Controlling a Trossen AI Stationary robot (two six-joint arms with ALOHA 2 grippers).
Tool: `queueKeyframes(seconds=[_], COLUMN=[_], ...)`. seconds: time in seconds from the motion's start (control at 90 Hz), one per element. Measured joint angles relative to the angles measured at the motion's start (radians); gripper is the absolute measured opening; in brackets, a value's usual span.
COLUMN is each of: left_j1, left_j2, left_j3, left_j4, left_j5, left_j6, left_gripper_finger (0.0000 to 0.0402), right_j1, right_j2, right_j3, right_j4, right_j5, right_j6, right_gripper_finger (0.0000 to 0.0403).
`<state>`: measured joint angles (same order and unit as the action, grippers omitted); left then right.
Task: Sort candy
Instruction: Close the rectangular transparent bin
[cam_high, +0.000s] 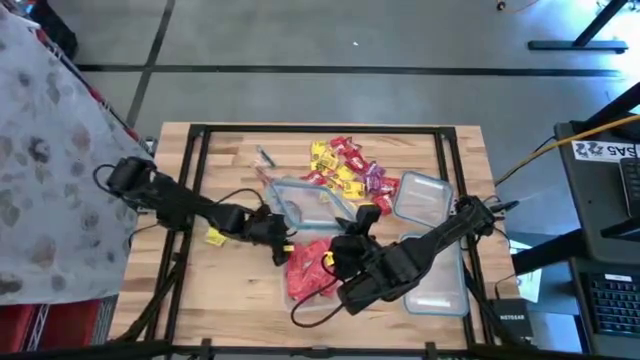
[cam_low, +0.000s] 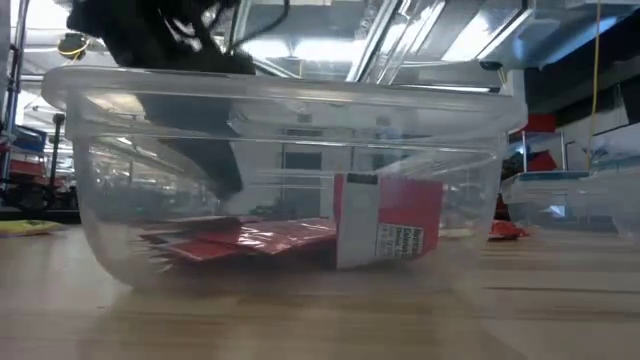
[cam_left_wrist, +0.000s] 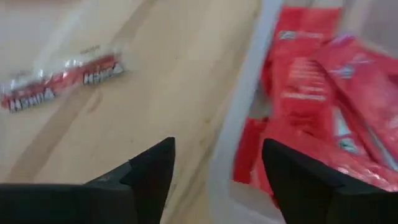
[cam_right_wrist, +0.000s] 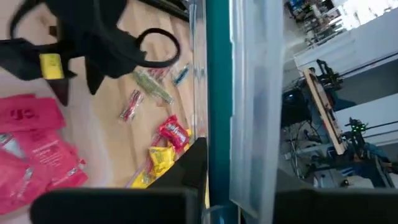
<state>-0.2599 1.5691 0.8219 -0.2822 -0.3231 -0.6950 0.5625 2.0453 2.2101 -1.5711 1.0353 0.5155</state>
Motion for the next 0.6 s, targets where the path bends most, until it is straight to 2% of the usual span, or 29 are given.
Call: queueKeyframes(seconds=[0.156, 0.333, 0.456, 0.6], left_j1=[0.025, 0.067, 0.106, 0.153], left_j2=[0.008, 0.001, -0.006, -0.062], left_j3=[0.002, -0.001, -0.001, -0.001], left_j4=[-0.116, -0.269, -0.309, -0.317], left_j5=[-0.003, -0.055, -0.088, -0.097], left_j6=[-0.069, -0.143, -0.148, -0.117], left_gripper_finger=[0.0145, 0.0078, 0.0064, 0.0077], right_j1=[0.0, 0.0, 0.0, 0.0], right_j2=[0.0, 0.0, 0.0, 0.0], right_j3=[0.0, 0.0, 0.0, 0.0], right_j4=[0.0, 0.0, 0.0, 0.0], right_j5=[0.004, 0.046, 0.05, 0.056], right_j6=[0.0, -0.032, -0.049, -0.052], right_gripper_finger=[0.0028, 0.0028, 0.0028, 0.0029])
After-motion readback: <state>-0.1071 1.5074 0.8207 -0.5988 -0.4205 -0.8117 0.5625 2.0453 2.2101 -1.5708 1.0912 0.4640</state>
